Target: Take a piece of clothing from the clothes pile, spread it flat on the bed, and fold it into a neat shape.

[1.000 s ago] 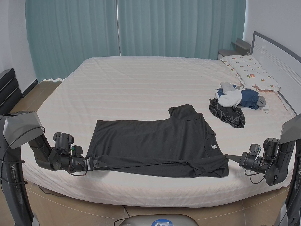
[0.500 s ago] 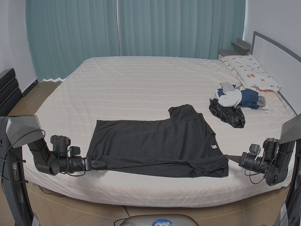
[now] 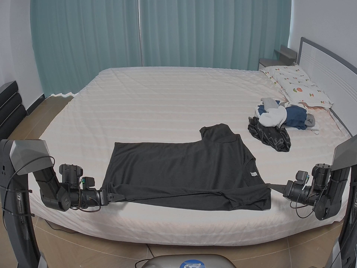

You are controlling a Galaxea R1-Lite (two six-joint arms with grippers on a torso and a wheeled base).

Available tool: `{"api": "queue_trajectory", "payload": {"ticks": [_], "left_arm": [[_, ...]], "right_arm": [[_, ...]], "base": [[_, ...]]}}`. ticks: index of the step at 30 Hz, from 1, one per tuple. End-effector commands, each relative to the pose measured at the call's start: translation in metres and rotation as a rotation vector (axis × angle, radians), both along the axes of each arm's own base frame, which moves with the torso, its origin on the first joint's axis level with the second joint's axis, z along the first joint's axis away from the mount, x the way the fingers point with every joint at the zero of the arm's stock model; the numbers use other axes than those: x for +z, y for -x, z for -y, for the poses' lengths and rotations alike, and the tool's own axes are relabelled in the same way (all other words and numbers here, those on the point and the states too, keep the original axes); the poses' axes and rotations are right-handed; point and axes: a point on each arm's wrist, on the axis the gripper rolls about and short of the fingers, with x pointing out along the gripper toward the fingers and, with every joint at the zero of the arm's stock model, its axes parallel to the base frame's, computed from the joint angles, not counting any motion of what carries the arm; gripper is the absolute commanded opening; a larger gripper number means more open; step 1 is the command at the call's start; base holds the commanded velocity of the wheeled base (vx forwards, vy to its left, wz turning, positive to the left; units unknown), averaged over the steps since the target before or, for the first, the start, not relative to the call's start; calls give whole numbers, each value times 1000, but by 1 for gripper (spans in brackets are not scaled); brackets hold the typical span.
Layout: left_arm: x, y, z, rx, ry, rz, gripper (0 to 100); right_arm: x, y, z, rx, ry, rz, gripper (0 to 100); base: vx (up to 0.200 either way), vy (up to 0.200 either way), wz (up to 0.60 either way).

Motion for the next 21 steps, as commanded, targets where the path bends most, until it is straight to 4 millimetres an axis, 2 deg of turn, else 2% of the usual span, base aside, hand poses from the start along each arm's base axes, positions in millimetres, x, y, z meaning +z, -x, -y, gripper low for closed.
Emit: {"api": "queue_trajectory", "payload": {"ticks": [1, 2, 7, 13, 21], "left_arm": [[-3, 0, 0, 0, 2, -5, 100], [-3, 0, 0, 2, 1, -7, 0], [-3, 3, -4, 15, -2, -17, 0], [4, 17, -22, 68, 3, -28, 0], [20, 34, -20, 74, 4, -26, 0]], "right_arm": [[1, 0, 0, 2, 1, 12, 0], [1, 0, 0, 2, 1, 12, 0], [1, 0, 0, 2, 1, 9, 0], [1, 2, -1, 2, 1, 5, 0], [11, 4, -1, 1, 2, 29, 0]], "base": [[0, 0, 0], [0, 0, 0], [0, 0, 0], [0, 0, 0], [0, 0, 0]]}}
